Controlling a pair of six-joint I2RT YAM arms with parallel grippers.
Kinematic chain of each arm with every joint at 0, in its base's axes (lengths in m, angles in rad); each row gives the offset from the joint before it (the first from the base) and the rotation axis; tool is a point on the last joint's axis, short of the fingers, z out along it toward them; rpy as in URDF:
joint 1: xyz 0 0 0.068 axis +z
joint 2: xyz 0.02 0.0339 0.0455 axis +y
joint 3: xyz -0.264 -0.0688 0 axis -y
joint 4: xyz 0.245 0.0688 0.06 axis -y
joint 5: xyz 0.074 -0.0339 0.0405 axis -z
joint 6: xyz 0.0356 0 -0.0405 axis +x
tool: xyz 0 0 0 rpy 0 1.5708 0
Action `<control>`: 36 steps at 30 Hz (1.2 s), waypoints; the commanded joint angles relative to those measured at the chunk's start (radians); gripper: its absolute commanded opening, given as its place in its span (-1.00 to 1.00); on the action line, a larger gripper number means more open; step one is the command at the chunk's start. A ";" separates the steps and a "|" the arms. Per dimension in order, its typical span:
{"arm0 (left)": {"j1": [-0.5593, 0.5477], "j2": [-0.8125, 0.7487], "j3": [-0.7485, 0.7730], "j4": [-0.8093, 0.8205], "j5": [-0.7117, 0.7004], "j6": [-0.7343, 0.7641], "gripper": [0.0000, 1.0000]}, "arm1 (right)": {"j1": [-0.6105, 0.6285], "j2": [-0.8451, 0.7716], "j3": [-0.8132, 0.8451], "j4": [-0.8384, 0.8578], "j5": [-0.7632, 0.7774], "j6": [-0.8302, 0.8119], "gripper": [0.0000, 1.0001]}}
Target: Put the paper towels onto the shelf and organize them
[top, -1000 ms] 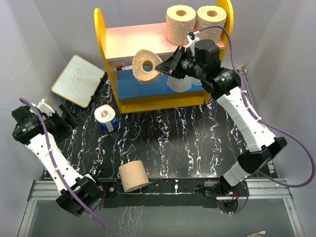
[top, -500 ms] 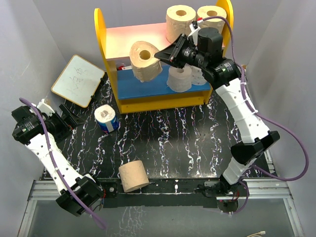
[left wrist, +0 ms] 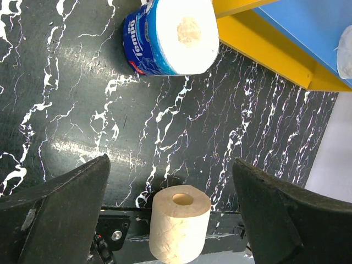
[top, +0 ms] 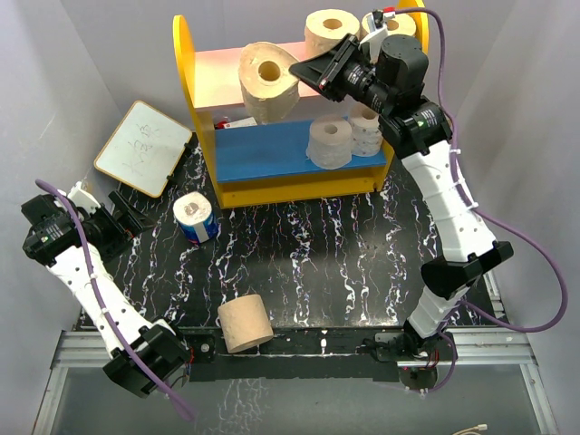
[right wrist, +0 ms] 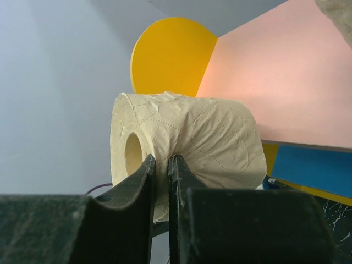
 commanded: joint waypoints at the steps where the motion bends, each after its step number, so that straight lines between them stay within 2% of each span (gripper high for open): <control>1: 0.005 -0.010 -0.008 -0.009 0.012 -0.004 0.83 | -0.005 -0.040 0.038 0.101 0.025 0.012 -1.00; 14: 0.006 0.006 -0.003 -0.010 0.021 0.001 0.83 | -0.028 0.037 0.106 0.143 0.194 0.056 -1.00; 28: 0.006 0.014 0.000 -0.012 0.018 0.001 0.83 | -0.027 0.101 0.124 0.166 0.211 0.075 -1.00; 29: 0.006 0.014 0.000 -0.012 0.019 0.001 0.83 | -0.027 0.100 0.126 0.165 0.216 0.073 -0.93; 33: 0.005 0.014 -0.003 -0.010 0.022 0.002 0.83 | -0.028 0.097 0.134 0.165 0.236 0.052 -0.31; 36: 0.006 0.011 -0.006 -0.009 0.023 0.002 0.83 | -0.027 0.097 0.145 0.165 0.248 0.030 0.55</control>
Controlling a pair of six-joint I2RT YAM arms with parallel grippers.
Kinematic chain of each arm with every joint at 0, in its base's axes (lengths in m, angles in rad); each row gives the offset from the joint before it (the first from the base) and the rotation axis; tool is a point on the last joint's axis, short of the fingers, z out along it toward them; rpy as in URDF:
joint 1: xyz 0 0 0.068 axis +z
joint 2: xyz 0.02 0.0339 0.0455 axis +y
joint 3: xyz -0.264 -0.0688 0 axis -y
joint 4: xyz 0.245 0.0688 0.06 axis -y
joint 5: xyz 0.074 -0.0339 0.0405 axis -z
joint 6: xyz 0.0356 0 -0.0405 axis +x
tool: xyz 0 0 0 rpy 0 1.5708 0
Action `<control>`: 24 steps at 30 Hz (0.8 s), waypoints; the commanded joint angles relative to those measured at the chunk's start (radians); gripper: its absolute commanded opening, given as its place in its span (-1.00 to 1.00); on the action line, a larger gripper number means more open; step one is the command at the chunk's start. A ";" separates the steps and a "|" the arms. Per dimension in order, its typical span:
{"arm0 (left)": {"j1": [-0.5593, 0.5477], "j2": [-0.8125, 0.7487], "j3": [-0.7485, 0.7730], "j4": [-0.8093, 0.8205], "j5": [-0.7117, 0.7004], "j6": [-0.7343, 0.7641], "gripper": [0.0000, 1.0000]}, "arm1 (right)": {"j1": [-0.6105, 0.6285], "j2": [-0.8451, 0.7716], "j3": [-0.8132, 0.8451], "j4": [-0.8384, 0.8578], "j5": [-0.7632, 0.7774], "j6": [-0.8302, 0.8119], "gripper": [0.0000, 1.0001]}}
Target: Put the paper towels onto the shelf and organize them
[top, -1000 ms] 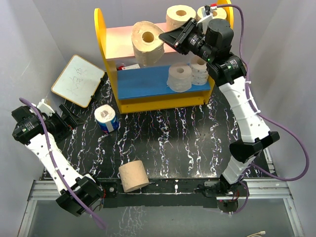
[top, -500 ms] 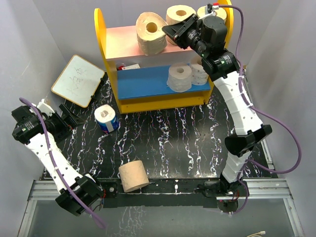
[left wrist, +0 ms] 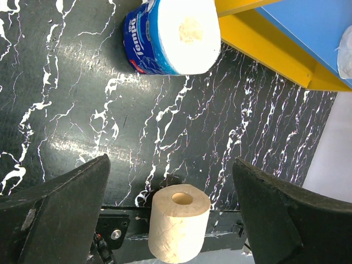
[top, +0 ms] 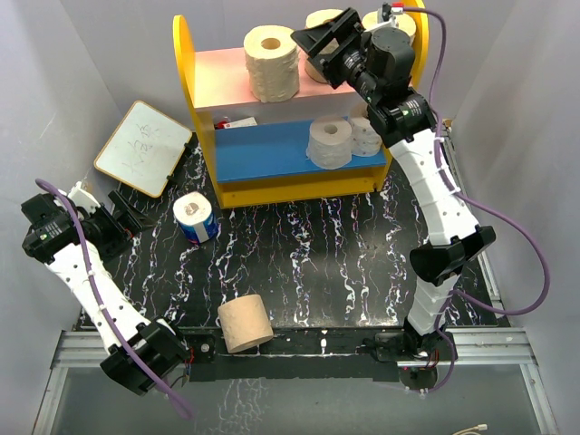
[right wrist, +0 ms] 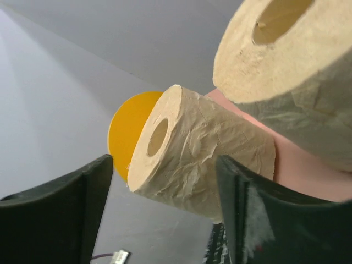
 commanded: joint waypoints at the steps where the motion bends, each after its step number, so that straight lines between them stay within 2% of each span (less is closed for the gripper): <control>1: 0.006 -0.009 -0.008 -0.007 0.022 0.002 0.83 | -0.002 -0.025 0.068 0.086 0.040 -0.043 0.76; 4: 0.005 -0.012 -0.009 -0.007 0.023 0.002 0.83 | -0.002 -0.029 0.079 0.091 0.035 -0.064 0.96; 7: 0.006 -0.013 -0.009 -0.007 0.025 0.001 0.83 | -0.001 -0.044 0.083 0.088 -0.007 -0.085 0.97; 10: 0.006 -0.016 -0.010 -0.007 0.023 0.001 0.83 | -0.001 -0.079 0.065 0.066 -0.127 -0.172 0.97; 12: 0.006 -0.021 -0.009 -0.008 0.022 -0.001 0.83 | -0.002 -0.119 0.017 0.072 -0.314 -0.352 0.97; 14: 0.006 -0.026 -0.008 -0.010 0.021 0.000 0.83 | -0.001 -0.169 -0.071 0.072 -0.732 -0.740 0.97; 15: 0.006 -0.028 -0.008 -0.009 0.020 0.000 0.83 | -0.001 -0.195 -0.116 0.003 -0.913 -0.900 0.97; 17: 0.006 -0.029 -0.006 -0.010 0.023 0.001 0.83 | -0.002 -0.249 -0.251 -0.108 -1.061 -1.029 0.97; 20: 0.005 -0.023 -0.003 -0.012 0.030 0.004 0.83 | -0.001 -0.332 -0.491 -0.132 -1.128 -1.076 0.97; 22: 0.006 -0.018 0.004 -0.018 0.039 0.009 0.83 | 0.008 -0.354 -0.589 -0.214 -1.159 -1.156 0.97; 23: 0.006 -0.013 0.008 -0.022 0.044 0.011 0.83 | 0.045 -0.353 -0.605 -0.302 -1.099 -1.241 0.97; 24: 0.006 -0.009 0.012 -0.025 0.048 0.012 0.82 | 0.129 -0.343 -0.595 -0.420 -0.971 -1.362 0.97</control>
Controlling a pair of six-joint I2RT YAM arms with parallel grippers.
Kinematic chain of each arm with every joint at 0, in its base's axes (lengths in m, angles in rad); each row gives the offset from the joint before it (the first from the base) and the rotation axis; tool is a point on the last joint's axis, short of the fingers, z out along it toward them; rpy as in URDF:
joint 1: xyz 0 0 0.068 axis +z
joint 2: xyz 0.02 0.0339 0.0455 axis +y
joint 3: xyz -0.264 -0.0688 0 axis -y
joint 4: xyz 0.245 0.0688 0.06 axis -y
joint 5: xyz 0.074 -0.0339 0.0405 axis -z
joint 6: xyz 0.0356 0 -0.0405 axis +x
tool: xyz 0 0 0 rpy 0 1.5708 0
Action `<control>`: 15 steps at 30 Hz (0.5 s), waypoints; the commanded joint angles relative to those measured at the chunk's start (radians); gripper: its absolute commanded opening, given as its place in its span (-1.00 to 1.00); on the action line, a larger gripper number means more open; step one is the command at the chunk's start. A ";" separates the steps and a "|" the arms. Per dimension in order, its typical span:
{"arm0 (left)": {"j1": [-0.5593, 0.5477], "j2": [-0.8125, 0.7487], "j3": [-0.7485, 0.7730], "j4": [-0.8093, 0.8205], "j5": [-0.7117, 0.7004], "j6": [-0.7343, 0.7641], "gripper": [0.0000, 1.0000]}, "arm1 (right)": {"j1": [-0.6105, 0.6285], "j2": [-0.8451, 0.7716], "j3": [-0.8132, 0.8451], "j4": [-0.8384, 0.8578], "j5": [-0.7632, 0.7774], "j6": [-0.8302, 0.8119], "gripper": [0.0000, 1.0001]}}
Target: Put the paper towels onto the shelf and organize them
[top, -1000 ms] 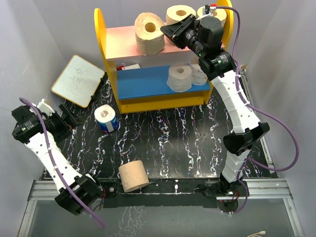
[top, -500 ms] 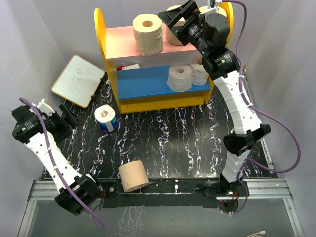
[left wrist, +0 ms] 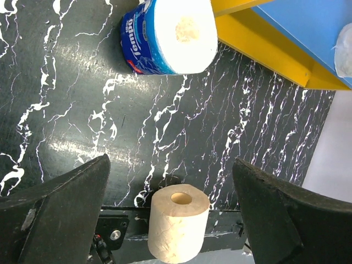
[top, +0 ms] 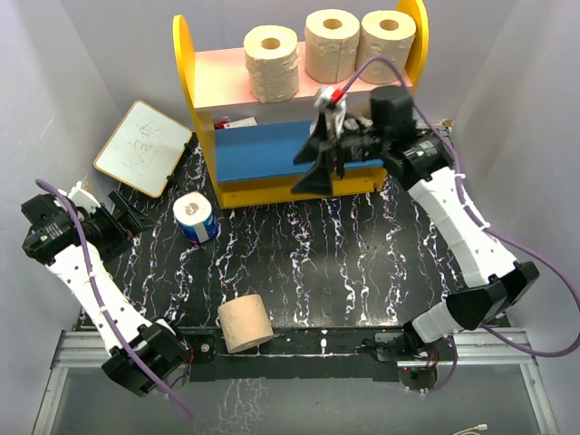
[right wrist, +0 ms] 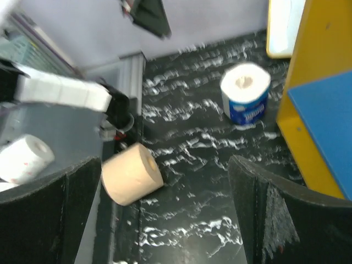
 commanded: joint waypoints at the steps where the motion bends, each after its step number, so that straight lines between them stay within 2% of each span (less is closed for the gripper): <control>1: 0.006 0.003 0.014 -0.026 0.051 0.014 0.82 | 0.238 0.021 -0.069 -0.364 0.217 -0.480 0.97; 2: 0.006 0.005 0.014 -0.028 0.063 0.018 0.82 | 0.390 0.010 -0.123 -0.383 0.429 -0.526 0.97; 3: 0.006 0.007 0.014 -0.028 0.072 0.022 0.82 | 0.511 -0.011 -0.254 -0.326 0.652 -0.544 0.97; 4: 0.006 0.010 0.014 -0.029 0.073 0.022 0.81 | 0.587 -0.027 -0.346 -0.266 0.798 -0.561 0.97; 6: 0.006 0.014 0.013 -0.026 0.064 0.020 0.81 | 0.646 -0.042 -0.481 -0.137 1.010 -0.579 0.97; 7: 0.006 0.014 0.011 -0.024 0.060 0.018 0.81 | 0.662 -0.055 -0.526 -0.073 1.064 -0.590 0.97; 9: 0.006 0.007 0.007 -0.020 0.056 0.016 0.81 | 0.671 -0.068 -0.555 0.010 1.070 -0.625 0.97; 12: 0.006 -0.013 -0.011 -0.010 0.048 0.010 0.82 | 0.672 -0.024 -0.480 0.054 1.061 -0.539 0.97; 15: 0.006 -0.027 -0.020 -0.007 0.044 0.007 0.83 | 0.672 0.024 -0.380 -0.129 0.796 -0.615 0.97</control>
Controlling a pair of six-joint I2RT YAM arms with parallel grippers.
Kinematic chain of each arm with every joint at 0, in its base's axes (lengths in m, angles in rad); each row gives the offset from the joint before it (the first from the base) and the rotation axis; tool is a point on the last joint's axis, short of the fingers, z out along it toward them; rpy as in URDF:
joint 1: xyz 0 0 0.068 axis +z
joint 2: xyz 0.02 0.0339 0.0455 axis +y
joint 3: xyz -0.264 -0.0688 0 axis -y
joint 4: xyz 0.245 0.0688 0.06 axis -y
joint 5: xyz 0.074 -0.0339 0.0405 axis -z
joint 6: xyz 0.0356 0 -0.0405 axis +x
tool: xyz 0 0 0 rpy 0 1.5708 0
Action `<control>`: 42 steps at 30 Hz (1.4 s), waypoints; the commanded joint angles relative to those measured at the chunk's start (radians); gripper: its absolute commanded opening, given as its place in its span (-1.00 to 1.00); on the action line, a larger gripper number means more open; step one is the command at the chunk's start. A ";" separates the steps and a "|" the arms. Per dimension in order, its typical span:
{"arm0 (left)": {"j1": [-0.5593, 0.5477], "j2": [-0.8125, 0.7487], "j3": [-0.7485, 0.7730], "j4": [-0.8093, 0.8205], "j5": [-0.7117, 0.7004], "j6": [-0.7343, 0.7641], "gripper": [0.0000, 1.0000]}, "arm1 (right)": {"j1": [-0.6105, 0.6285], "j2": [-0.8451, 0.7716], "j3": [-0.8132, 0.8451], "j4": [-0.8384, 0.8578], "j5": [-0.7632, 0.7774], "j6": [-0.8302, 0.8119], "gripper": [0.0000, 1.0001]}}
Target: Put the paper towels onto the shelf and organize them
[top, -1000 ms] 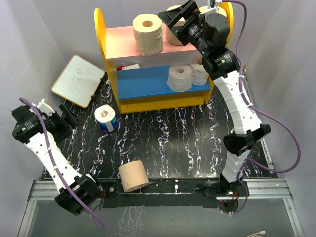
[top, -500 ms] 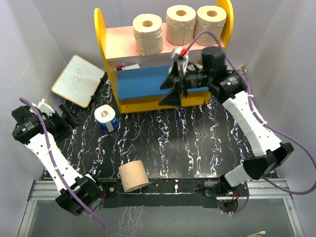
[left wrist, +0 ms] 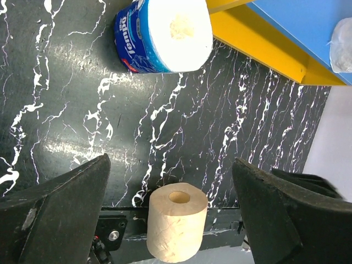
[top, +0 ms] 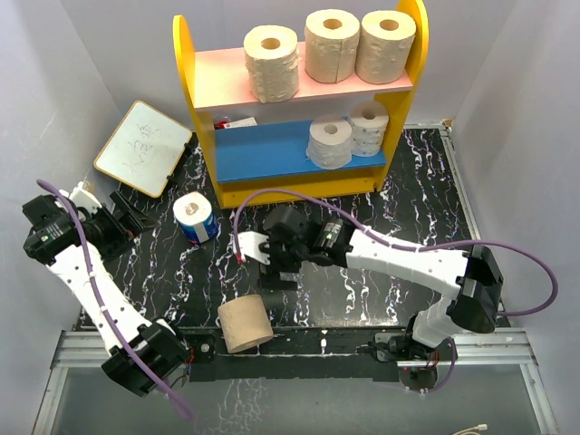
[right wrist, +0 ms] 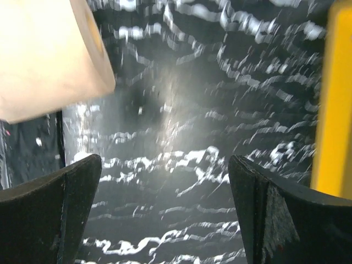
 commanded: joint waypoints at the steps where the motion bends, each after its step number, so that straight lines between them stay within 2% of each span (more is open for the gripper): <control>1: 0.006 -0.034 -0.015 -0.007 0.016 -0.004 0.83 | 0.002 0.021 0.170 -0.038 -0.217 -0.087 0.97; 3: 0.006 -0.035 -0.020 -0.004 0.014 -0.006 0.83 | 0.059 0.051 0.198 -0.134 -0.284 -0.136 0.97; 8: 0.006 -0.042 -0.039 0.009 0.003 -0.012 0.83 | 0.308 0.060 0.084 -0.068 -0.002 -0.150 0.97; 13: 0.006 -0.027 -0.035 0.007 -0.004 -0.012 0.83 | 0.422 0.099 0.095 -0.020 0.080 -0.098 0.97; 17: 0.006 -0.021 -0.034 0.007 -0.009 -0.013 0.83 | 0.469 0.126 0.090 0.050 0.142 -0.071 0.97; 22: 0.006 -0.021 -0.032 0.009 -0.012 -0.013 0.83 | 0.519 0.176 0.063 0.183 0.296 -0.038 0.97; 29: 0.005 -0.016 -0.031 0.006 -0.007 -0.011 0.83 | 0.533 0.211 0.018 0.234 0.290 -0.016 0.97; 34: 0.006 -0.011 -0.030 0.006 -0.002 -0.008 0.83 | 0.537 0.227 -0.056 0.338 0.381 -0.024 0.93; 35: 0.005 -0.010 -0.029 0.006 -0.002 -0.009 0.83 | 0.540 0.230 -0.067 0.357 0.406 -0.029 0.81; 36: 0.006 -0.010 -0.030 0.006 -0.001 -0.008 0.83 | 0.540 0.230 -0.076 0.373 0.427 -0.034 0.60; 39: 0.006 -0.010 -0.031 0.006 0.001 -0.007 0.83 | 0.540 0.234 -0.095 0.419 0.490 -0.045 -0.41; 40: 0.006 -0.009 -0.030 0.006 0.001 -0.007 0.83 | 0.540 0.235 -0.100 0.429 0.508 -0.051 -0.69; 42: 0.006 -0.009 -0.030 0.006 0.002 -0.006 0.83 | 0.540 0.233 -0.113 0.447 0.544 -0.062 -1.00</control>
